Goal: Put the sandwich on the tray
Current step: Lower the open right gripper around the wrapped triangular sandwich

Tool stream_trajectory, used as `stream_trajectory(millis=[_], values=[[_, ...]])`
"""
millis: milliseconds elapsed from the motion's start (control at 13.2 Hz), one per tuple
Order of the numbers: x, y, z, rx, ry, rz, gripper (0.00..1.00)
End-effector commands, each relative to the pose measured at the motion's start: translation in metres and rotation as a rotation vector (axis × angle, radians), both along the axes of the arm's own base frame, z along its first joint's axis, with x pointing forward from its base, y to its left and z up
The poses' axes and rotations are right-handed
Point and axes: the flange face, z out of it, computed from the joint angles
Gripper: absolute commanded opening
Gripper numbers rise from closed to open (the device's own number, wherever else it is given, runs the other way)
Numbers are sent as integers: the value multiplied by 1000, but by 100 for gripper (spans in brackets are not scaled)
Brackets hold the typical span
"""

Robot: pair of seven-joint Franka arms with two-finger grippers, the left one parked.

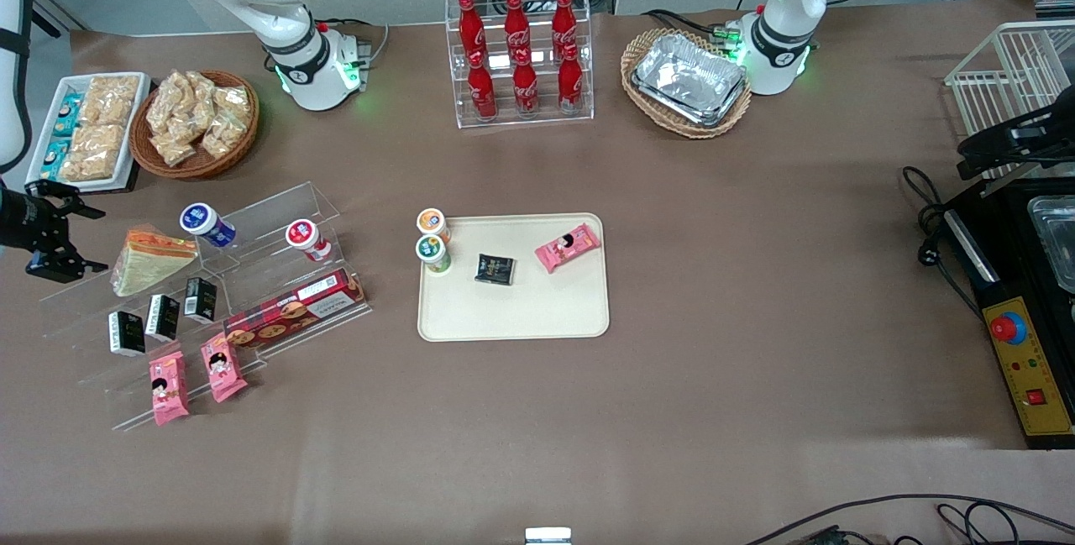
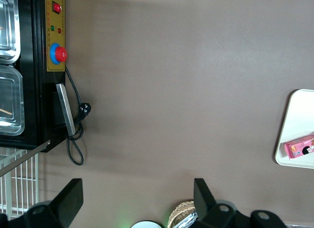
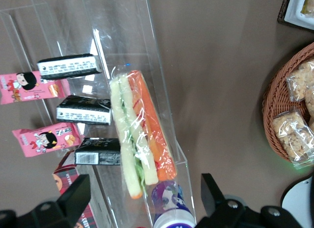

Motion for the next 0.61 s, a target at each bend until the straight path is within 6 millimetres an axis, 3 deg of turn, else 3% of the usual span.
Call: stream_trajectory(millis=[0, 531], values=[[-7, 5, -15, 2, -29, -17, 100], [-7, 14, -42, -9, -49, -14, 100]])
